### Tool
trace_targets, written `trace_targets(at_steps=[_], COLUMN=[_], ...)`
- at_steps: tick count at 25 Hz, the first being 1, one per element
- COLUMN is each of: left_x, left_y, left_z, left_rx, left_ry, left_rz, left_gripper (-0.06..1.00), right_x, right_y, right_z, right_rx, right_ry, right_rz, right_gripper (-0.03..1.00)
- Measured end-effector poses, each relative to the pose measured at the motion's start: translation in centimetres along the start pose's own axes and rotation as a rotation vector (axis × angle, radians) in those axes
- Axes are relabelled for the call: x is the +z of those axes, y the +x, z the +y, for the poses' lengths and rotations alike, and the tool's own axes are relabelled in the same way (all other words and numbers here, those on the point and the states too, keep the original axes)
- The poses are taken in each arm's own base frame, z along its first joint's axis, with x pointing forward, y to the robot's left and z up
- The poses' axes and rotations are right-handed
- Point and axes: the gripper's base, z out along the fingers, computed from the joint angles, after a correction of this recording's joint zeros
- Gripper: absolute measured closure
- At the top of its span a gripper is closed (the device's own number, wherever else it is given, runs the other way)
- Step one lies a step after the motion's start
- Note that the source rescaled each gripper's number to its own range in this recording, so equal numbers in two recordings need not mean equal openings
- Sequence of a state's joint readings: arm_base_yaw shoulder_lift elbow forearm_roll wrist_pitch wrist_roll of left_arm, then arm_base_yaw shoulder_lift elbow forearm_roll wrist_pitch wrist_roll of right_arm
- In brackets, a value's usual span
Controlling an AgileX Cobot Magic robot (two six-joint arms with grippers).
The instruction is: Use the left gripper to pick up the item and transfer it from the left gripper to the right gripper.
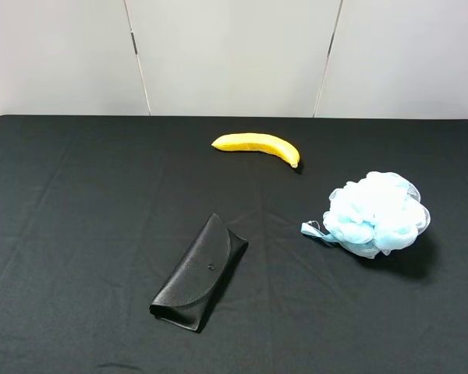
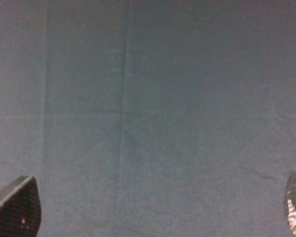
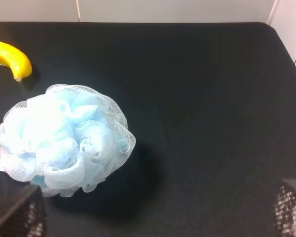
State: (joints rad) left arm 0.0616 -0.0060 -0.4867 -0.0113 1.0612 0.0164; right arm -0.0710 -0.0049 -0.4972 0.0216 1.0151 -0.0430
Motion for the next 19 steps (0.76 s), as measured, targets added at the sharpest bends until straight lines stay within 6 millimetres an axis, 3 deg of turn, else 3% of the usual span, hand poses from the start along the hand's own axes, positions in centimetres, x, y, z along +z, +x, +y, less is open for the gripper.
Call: trace_targets(at_steps=[19], left_x=[0.00], left_y=[0.00], left_z=[0.00], left_rx=[0.000], left_ry=[0.000], left_rz=[0.000], left_gripper=[-0.04], right_x=[0.00], right_y=[0.01], right_z=[0.00], right_rx=[0.000], right_ry=[0.000], right_rz=[0.001], right_gripper=[-0.03])
